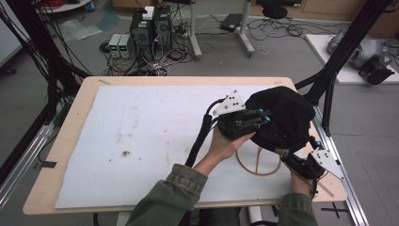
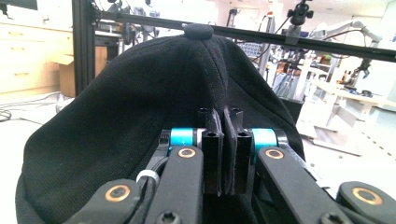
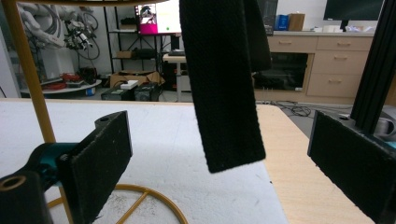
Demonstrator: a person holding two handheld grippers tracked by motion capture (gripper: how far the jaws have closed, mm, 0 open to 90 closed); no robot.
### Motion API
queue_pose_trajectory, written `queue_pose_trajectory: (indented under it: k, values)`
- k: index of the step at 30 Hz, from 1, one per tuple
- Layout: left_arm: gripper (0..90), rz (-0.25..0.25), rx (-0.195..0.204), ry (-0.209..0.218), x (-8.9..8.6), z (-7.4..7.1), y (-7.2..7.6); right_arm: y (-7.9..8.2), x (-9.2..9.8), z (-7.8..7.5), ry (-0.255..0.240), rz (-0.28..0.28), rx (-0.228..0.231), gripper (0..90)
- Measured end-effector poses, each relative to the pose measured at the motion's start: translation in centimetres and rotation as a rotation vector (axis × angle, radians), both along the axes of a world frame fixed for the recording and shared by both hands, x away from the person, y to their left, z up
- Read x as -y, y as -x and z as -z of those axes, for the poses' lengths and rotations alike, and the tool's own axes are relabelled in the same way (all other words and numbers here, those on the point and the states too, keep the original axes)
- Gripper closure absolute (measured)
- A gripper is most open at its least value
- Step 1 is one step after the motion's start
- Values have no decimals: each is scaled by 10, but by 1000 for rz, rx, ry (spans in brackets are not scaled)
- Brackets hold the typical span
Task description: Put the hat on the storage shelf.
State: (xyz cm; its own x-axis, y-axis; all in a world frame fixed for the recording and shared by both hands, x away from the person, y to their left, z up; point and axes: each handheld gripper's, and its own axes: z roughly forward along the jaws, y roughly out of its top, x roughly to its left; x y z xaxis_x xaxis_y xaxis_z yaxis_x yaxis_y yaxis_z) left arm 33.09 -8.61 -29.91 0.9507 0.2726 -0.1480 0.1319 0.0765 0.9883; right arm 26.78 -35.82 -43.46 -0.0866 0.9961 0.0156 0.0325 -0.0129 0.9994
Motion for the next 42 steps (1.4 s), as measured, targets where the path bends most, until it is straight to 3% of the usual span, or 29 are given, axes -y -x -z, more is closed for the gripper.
queue_pose_trajectory:
  k: [6,13,16,17,20,21,24,29,33,42]
  values:
    - [855,4,-11,8,0,0,0,-1,-1,0,7,-4,-3,55]
    - [834,-19,3,-1,2,-1,2,-1,0,0,6,-2,0,55]
    - [811,-22,4,2,3,-2,3,0,-1,0,1,-3,2,55]
    - [762,-29,6,-2,4,-2,3,0,-1,0,2,-2,1,55]
    - [761,-38,-1,-12,6,-1,2,0,0,0,4,-3,0,55]
    - [686,-43,-12,-17,6,-1,2,0,0,0,5,-3,2,55]
    - [584,-61,-33,7,5,-1,0,0,0,0,4,0,0,55]
    - [452,-74,-12,15,1,-2,0,0,1,0,5,2,1,55]
    - [384,-103,-4,34,-4,-3,0,1,1,-1,6,0,0,55]
    - [305,-175,22,18,-24,-6,-2,0,0,0,12,-1,-2,55]
